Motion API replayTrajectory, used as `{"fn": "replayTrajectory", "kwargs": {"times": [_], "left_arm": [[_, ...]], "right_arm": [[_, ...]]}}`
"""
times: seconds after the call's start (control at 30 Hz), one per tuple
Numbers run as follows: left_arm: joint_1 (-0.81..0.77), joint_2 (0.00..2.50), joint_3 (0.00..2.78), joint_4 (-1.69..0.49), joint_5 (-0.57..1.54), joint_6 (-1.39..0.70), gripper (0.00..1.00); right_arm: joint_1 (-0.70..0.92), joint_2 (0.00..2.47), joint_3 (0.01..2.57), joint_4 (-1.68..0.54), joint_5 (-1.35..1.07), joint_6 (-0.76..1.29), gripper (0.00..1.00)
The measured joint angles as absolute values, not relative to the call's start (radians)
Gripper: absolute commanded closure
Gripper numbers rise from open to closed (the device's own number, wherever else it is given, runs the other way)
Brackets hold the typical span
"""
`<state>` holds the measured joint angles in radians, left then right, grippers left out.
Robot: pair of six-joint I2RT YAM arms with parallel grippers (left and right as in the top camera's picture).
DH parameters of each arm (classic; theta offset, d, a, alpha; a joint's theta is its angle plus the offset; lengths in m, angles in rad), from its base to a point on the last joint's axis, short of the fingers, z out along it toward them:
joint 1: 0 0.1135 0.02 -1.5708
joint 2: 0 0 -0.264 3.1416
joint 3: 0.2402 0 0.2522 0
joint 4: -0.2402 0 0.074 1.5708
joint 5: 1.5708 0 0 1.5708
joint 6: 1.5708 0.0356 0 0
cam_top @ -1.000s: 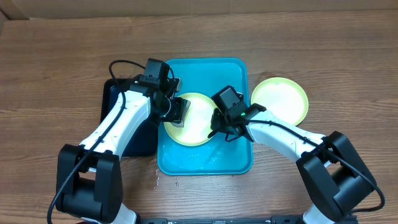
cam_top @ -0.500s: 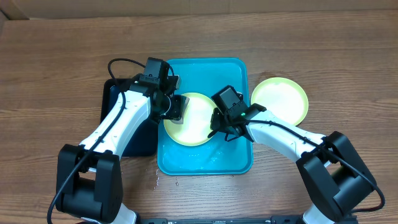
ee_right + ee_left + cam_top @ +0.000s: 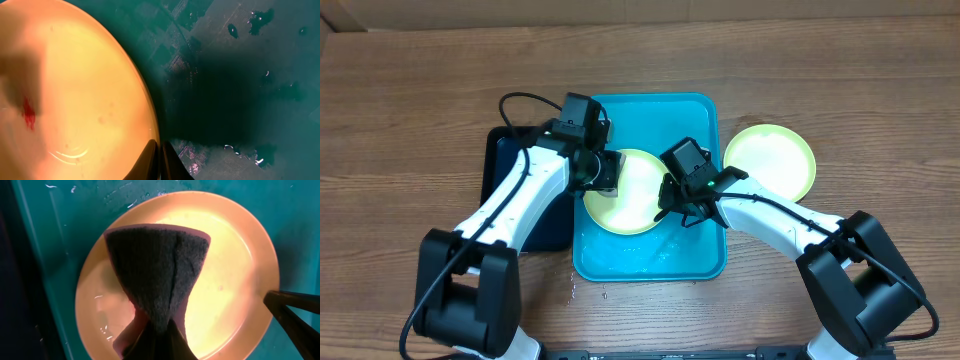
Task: Clean dirty plates on tray and stack at the side
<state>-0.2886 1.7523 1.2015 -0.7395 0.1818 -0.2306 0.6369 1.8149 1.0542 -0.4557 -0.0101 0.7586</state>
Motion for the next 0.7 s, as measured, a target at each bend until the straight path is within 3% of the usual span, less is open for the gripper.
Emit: {"fn": "replayTrajectory", "kwargs": {"times": [0.47,0.7], "left_arm": [[-0.294,1.919,1.223,-0.741,0.146,-0.242,0.96],[-0.258,1.971,1.253,-0.752,0.375,-0.200,0.96]], "right_arm": [[0.636,1.815,1.054,-0.456,-0.010,0.759,0.96],[0.635,1.815,1.053,-0.464,0.009,0.759,0.96]]}}
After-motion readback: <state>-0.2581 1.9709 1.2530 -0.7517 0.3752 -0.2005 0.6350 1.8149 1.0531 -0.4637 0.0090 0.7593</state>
